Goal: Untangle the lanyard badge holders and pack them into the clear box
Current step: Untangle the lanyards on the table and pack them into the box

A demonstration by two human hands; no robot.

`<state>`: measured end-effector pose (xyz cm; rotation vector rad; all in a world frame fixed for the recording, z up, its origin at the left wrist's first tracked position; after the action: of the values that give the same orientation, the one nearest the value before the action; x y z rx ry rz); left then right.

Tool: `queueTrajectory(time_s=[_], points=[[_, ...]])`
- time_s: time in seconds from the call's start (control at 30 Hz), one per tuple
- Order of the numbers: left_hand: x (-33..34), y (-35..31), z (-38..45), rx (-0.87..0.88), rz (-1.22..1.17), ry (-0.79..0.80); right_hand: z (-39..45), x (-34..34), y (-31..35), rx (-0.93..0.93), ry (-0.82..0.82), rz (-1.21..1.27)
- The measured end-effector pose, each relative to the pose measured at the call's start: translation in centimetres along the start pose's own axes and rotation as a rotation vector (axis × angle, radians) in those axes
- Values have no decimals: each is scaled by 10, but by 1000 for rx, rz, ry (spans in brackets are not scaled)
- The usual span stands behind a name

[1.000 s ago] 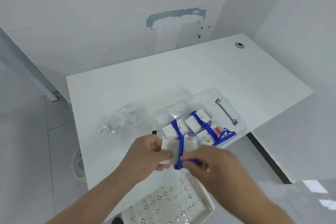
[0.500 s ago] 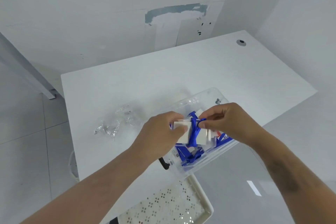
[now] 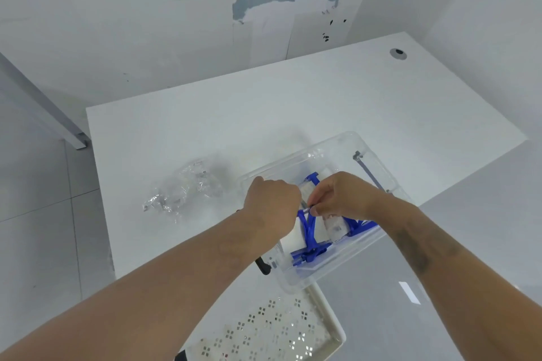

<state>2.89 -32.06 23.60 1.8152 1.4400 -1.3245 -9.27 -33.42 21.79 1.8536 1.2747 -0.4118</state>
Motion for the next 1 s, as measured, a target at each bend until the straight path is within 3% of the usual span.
queueTrajectory(time_s=[0.13, 0.23, 0.37, 0.63, 0.77, 1.0], points=[[18, -5, 2, 44, 138, 92, 14, 27, -3, 18, 38, -156], [25, -6, -1, 48, 170, 137, 17, 37, 8, -22, 1, -442], [7, -5, -2, 41, 81, -8, 4, 19, 23, -89, -155, -603], [-37, 15, -69, 34, -481, -456, -62, -23, 10, -113, -424, -62], [-27, 25, -109, -15, -619, -525, -96, -21, 17, -194, -534, 112], [10, 34, -184, -146, -927, -619, -149, 16, 34, -318, -543, 288]])
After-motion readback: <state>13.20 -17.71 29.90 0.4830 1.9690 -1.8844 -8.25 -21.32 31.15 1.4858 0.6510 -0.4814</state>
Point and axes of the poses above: each hand's wrist, its own z-axis towards the middle knuckle, its own x-axis out of the palm, y = z × x, the point moved 8 cm from there along z, towards the middle knuckle, and after that the axes turned 7 degrees about -z, right-handed, at the moved point
